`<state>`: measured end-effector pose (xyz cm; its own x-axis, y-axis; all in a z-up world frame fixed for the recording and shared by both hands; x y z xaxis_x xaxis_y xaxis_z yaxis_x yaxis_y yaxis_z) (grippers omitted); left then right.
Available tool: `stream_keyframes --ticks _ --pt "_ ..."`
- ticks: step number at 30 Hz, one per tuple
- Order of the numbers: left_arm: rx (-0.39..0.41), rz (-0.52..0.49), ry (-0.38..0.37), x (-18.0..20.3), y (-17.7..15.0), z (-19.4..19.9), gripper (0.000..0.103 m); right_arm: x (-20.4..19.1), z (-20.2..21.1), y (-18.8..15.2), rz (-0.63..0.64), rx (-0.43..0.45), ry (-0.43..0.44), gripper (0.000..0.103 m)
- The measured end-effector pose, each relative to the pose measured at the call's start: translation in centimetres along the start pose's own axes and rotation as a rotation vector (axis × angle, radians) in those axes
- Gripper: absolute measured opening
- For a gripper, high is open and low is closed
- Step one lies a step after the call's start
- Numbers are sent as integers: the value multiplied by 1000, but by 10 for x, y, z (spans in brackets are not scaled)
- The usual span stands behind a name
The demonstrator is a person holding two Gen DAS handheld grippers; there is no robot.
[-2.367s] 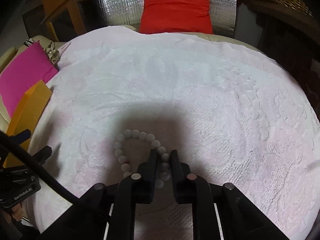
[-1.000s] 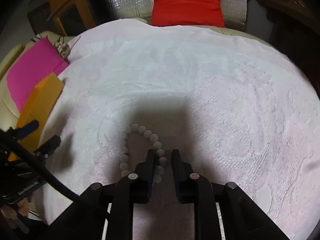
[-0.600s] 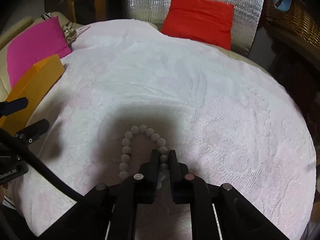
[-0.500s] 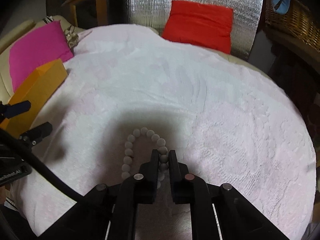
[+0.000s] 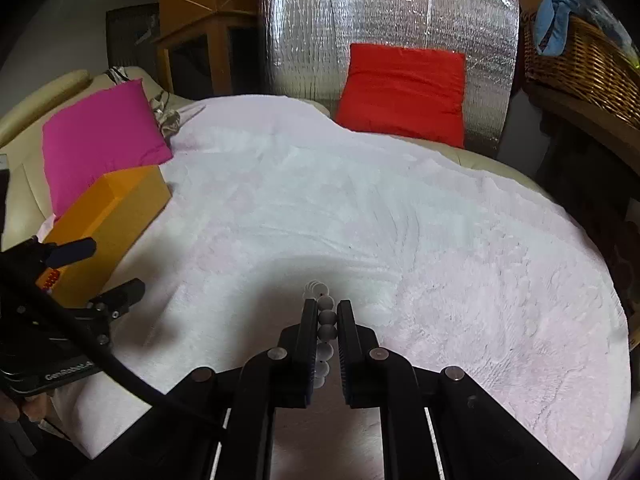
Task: Organize jewelry
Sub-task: 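Lift the white bracelet with right tool and move toward the box, then lower the white bracelet into the orange box and open right tool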
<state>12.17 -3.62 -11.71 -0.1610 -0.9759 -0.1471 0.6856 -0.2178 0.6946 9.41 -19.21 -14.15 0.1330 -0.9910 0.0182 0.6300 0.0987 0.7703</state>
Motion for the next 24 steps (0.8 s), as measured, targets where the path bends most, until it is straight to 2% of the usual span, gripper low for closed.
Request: stream_keyframes --ticks 13,24 --pt "36 43 2 -16 2 13 78 -28 27 15 15 55 41 11" --pt "65 75 9 -38 3 23 78 -54 35 28 29 87 67 11"
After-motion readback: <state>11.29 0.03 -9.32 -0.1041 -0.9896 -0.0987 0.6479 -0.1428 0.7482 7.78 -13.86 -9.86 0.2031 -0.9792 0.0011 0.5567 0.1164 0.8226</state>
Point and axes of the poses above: each gripper's, at about its wrist camera, not at the fingertips, and z roughly against the way its jaws point, x to its right, y to its top, the point moved 8 cm from there along -z, roughly the way its jaws point, and after that the axes turned 4 degrees about z, right-handed, at the moved point
